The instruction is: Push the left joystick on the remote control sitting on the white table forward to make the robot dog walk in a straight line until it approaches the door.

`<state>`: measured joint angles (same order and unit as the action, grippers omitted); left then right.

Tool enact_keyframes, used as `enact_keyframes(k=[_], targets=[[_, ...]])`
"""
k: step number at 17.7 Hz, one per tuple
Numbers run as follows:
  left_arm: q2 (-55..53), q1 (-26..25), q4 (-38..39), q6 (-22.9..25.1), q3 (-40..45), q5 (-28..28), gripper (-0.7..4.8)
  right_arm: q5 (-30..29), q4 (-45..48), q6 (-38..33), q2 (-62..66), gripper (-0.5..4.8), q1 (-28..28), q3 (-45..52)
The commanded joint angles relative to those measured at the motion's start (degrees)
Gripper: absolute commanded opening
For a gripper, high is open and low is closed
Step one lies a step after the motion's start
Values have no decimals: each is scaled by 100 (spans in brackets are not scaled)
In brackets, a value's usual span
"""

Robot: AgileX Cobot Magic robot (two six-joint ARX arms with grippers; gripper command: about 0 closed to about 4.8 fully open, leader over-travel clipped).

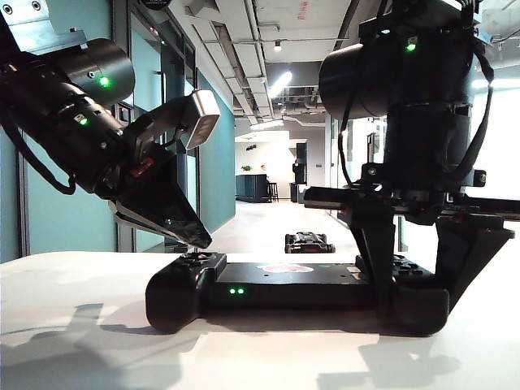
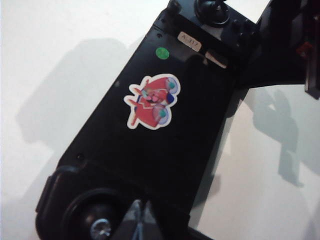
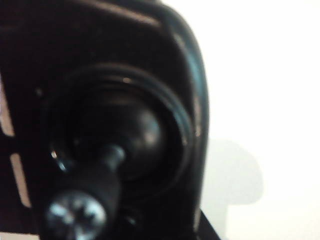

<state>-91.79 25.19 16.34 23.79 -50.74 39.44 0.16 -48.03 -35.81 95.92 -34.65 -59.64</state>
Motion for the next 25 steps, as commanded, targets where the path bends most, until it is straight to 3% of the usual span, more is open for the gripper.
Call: enact_keyframes(k=[1, 25], targets=[[-20, -2, -70, 44, -4, 22, -5, -28, -120, -61, 20, 197, -2, 17], [-87, -2, -531, -28, -4, -365, -5, -33, -127, -59, 20, 197, -20, 22]])
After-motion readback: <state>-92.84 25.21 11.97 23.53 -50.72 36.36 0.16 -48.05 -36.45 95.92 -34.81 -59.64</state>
